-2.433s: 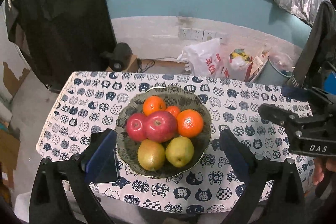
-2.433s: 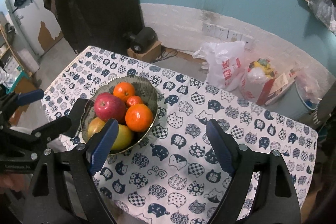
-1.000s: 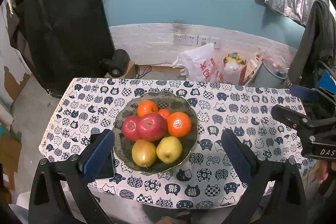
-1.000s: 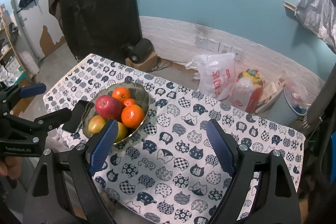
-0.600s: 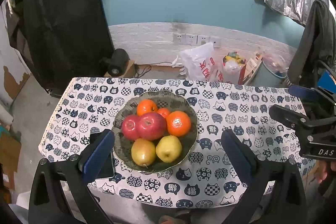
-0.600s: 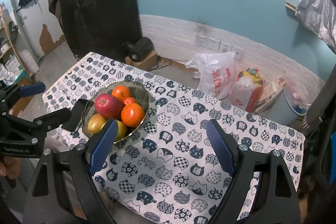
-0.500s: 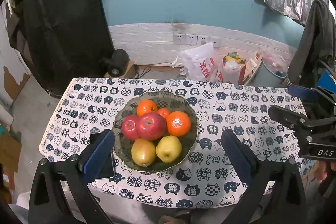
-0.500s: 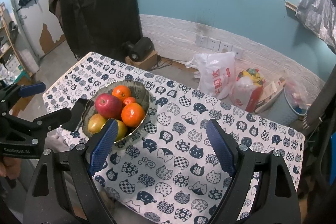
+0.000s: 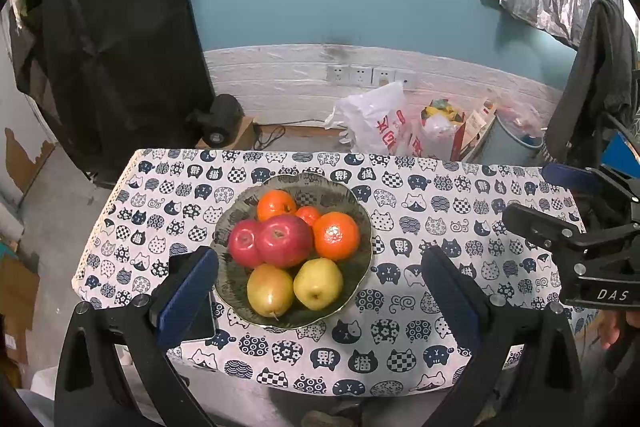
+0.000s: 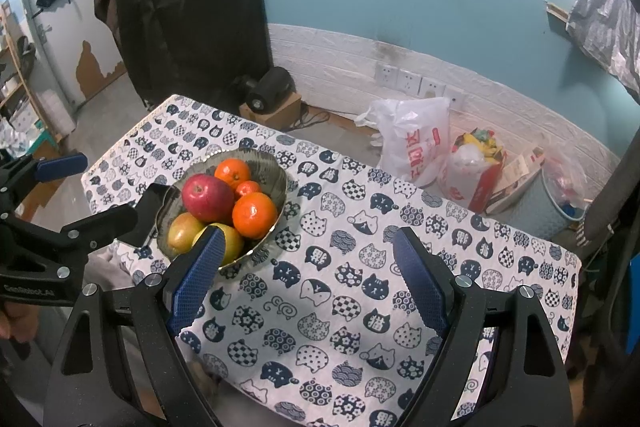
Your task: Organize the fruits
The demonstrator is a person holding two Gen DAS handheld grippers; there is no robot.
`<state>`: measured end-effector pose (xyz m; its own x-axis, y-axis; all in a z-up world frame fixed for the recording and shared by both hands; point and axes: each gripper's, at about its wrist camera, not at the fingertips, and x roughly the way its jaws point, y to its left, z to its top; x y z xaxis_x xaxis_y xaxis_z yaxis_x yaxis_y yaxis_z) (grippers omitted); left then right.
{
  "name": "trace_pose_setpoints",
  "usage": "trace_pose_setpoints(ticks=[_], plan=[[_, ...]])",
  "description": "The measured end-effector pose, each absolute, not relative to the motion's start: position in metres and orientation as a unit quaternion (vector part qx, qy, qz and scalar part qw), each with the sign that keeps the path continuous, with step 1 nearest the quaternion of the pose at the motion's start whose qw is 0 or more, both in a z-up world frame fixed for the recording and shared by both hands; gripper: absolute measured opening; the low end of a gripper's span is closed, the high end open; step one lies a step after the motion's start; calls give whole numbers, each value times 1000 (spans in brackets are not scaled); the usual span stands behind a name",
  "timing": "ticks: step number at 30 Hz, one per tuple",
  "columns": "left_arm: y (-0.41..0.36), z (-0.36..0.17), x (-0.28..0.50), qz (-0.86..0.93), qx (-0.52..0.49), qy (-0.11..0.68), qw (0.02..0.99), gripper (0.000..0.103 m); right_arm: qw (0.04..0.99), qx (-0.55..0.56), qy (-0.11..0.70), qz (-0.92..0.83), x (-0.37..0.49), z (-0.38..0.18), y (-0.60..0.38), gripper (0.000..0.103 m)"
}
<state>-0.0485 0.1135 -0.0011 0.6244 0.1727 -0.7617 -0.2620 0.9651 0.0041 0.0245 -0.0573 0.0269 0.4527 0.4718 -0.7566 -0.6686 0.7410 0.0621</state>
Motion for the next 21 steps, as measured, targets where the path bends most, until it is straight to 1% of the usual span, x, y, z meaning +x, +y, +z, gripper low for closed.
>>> trace_pose_setpoints(ticks=[21], plan=[[111,2,-48,113,-60,414,901,102,843,-124,400,337,25,27,-56,85]])
